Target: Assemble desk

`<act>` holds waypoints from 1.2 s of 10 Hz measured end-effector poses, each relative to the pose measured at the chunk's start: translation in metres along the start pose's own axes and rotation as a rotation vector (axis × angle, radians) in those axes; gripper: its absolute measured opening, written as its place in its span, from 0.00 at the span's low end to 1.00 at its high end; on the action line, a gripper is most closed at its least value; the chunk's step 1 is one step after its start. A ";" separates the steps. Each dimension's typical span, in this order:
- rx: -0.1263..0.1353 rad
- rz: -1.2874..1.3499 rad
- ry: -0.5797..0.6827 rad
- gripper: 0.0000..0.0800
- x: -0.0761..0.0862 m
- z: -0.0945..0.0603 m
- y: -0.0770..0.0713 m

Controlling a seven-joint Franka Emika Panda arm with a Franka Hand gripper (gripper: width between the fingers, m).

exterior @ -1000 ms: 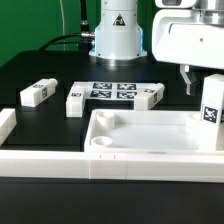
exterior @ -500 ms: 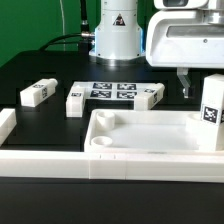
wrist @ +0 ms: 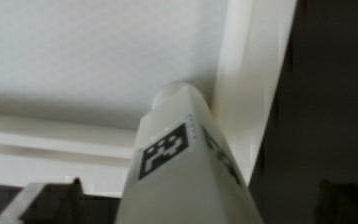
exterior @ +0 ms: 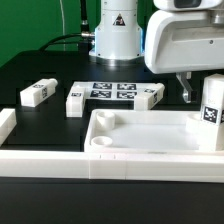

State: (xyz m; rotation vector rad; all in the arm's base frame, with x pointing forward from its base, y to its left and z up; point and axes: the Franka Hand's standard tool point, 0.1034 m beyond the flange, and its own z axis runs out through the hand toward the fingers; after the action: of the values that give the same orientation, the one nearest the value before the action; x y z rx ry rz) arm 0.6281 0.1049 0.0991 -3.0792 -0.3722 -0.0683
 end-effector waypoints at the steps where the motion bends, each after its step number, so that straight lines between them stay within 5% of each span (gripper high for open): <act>1: -0.011 -0.055 -0.001 0.81 0.000 0.000 0.000; 5: -0.026 -0.359 -0.008 0.81 0.000 0.000 0.003; 7: -0.025 -0.382 -0.008 0.47 0.000 0.000 0.003; 8: -0.025 -0.381 -0.008 0.47 0.000 0.000 0.003; 9: -0.025 -0.376 -0.008 0.36 0.000 0.000 0.003; 12: -0.022 -0.304 -0.006 0.36 0.000 0.000 0.002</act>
Offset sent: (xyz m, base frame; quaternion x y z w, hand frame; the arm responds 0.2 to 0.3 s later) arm 0.0011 0.0003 0.0007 -0.0074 -0.0013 -0.1991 0.9800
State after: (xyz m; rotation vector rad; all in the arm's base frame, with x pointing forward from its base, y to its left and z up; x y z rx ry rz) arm 0.6284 0.1025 0.0988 -3.0161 -0.8414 -0.0718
